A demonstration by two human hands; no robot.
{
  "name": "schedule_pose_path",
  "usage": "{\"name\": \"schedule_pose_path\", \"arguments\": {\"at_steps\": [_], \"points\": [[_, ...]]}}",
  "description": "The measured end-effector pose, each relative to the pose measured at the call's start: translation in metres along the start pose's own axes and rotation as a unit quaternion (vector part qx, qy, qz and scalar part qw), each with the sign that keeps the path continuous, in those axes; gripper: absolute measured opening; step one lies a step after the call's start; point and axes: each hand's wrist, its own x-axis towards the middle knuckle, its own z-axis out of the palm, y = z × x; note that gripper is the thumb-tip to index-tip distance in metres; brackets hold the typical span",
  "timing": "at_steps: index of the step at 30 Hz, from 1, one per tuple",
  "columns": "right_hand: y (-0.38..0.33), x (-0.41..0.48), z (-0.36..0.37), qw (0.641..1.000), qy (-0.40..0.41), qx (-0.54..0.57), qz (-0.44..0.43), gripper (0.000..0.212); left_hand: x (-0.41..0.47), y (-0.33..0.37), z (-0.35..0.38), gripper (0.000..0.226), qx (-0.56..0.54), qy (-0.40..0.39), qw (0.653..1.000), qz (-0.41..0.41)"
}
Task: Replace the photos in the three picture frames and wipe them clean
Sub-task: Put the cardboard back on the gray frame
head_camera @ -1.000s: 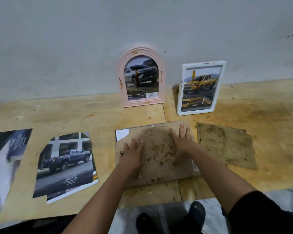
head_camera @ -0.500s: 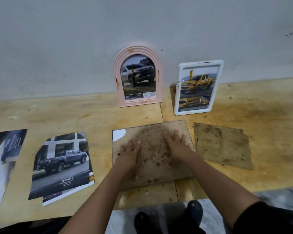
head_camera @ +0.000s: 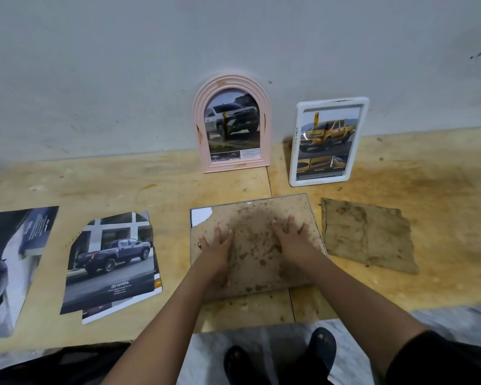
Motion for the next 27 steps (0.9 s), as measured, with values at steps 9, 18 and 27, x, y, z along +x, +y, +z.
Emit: {"name": "schedule_pose_path", "arguments": {"at_steps": [9, 18, 27], "points": [[0.05, -0.012, -0.008, 0.966, 0.151, 0.193, 0.088, 0.051, -0.036, -0.044, 0.031, 0.019, -0.2, 0.313, 0.922, -0.109], [0.044, -0.026, 0.007, 0.926, 0.154, 0.317, 0.136, 0.048, -0.039, -0.03, 0.049, 0.015, -0.276, 0.325, 0.892, -0.15], [0.026, -0.057, 0.002, 0.808, 0.327, 0.49, 0.023, 0.065, -0.059, -0.023, 0.02, 0.028, -0.373, 0.439, 0.802, -0.158]]}}
